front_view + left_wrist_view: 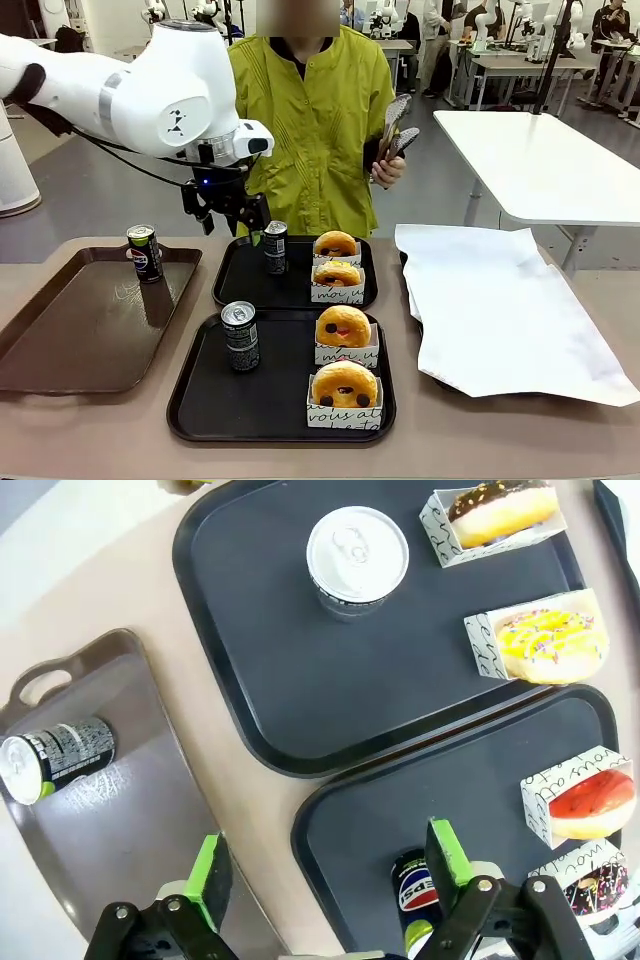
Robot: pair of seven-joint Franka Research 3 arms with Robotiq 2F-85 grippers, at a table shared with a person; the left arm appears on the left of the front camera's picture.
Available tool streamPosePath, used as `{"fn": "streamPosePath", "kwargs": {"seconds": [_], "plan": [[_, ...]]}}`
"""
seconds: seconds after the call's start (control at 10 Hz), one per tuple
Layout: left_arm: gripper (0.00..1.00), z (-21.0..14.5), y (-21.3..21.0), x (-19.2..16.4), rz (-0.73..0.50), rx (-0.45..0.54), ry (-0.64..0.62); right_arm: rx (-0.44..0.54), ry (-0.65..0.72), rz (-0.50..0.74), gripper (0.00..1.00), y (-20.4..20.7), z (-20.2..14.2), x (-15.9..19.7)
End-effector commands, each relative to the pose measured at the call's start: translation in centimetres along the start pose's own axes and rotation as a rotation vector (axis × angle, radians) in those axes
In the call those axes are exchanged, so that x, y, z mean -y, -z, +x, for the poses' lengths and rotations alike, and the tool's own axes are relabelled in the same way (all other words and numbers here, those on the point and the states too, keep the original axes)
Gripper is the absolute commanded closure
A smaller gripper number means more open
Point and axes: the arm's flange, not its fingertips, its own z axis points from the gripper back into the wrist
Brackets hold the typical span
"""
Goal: Set up donuts and drinks on trays.
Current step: Pick up one Pepsi coke from the Handle tray and place it on the Flat Tray without a Pepsi coke.
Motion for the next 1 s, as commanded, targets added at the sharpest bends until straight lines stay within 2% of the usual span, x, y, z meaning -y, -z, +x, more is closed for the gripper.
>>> {"fn": "streamPosePath", "kwargs": {"seconds": [0.0,0.4,0.5,0.6,0.8,0.9], "plan": [[0.00,1.1,0.5,0.8,-0.005,-0.019,0.011,0.005,-0.014,0.017,0.00,0.1,0.1,0.0],[0.00,0.6,0.8,0.9,-0.008,-0.011,0.013,0.005,-0.014,0.017,0.00,0.1,0.1,0.0],[0.00,-0.3,-0.5,-1.0,-0.075,-0.064,0.013,0.005,-0.014,0.017,0.00,0.1,0.1,0.0],[0.00,-2.1,-2.3,-3.6,-0.191,-0.112,0.033,0.005,-0.014,0.017,0.00,0.1,0.1,0.0],[0.00,-8.8,-5.0,-9.8,-0.234,-0.137,-0.017,0.005,-0.014,0.017,0.00,0.1,0.1,0.0],[0.00,-10.3,-6.0,-12.8,-0.241,-0.145,-0.036,0.005,-0.014,0.017,0.00,0.1,0.1,0.0]]}}
